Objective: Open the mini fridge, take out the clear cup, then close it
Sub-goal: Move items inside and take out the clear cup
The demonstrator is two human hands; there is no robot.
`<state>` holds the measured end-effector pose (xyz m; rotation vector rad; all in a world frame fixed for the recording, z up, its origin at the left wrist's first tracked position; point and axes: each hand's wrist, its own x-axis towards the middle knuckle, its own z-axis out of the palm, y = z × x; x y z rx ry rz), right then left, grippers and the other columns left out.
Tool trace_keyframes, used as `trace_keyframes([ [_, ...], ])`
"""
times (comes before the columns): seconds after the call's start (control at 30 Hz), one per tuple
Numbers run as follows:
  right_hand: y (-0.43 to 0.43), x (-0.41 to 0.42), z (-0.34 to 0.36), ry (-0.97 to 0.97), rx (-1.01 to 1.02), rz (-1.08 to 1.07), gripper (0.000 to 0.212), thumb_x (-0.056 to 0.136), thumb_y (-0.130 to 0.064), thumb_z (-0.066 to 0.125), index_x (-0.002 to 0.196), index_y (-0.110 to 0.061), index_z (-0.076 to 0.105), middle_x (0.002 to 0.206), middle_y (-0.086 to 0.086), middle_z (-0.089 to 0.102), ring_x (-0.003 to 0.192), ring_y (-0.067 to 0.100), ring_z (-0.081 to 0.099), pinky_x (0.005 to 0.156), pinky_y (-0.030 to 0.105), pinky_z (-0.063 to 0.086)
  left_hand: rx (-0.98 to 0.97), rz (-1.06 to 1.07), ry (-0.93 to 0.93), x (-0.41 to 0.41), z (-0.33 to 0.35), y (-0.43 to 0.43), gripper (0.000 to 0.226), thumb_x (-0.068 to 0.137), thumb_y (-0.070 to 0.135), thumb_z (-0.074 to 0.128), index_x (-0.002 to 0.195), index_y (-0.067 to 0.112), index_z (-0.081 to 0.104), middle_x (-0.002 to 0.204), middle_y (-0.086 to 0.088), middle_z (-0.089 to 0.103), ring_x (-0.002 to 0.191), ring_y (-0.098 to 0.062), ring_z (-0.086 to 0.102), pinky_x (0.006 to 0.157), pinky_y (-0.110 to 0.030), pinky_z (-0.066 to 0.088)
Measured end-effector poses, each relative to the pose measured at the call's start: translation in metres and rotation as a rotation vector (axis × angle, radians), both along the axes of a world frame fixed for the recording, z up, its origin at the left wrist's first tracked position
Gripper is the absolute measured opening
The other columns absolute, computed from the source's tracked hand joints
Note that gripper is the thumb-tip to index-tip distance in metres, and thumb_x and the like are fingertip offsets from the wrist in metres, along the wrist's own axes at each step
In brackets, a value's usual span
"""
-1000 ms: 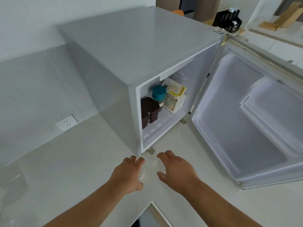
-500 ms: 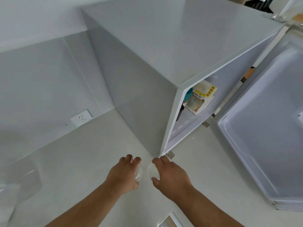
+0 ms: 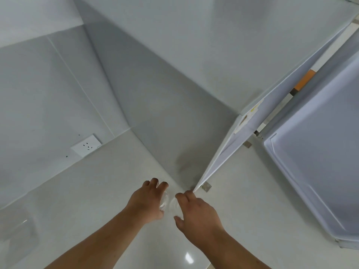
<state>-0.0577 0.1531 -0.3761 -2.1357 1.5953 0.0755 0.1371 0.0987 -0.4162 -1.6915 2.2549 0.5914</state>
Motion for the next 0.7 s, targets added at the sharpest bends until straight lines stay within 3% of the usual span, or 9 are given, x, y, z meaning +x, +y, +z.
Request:
trace_keyframes([
  [0.33, -0.016, 0.015, -0.006, 0.01, 0.001, 0.013, 0.053, 0.095, -0.041, 0.058, 0.139, -0.025, 0.036, 0.137, 0.003, 0.046, 0.102, 0.029, 0.062, 0.076, 0.043, 0.058, 0.006, 0.014, 0.006, 0.017, -0.008, 0.006, 0.079, 0.072, 0.045, 0.071, 0.141, 0.033, 0.034, 0.128, 0.003, 0.043, 0.113, -0.021, 0.047, 0.069, -0.031, 0.052],
  [0.7, -0.014, 0.024, -0.008, 0.05, 0.017, 0.08, 0.051, 0.097, -0.041, 0.058, 0.139, -0.022, 0.037, 0.13, 0.004, 0.048, 0.094, 0.029, 0.061, 0.071, 0.04, 0.057, 0.024, 0.015, -0.018, 0.024, -0.016, 0.01, 0.078, 0.072, 0.044, 0.071, 0.141, 0.03, 0.037, 0.13, 0.001, 0.045, 0.115, -0.023, 0.048, 0.073, -0.031, 0.053],
])
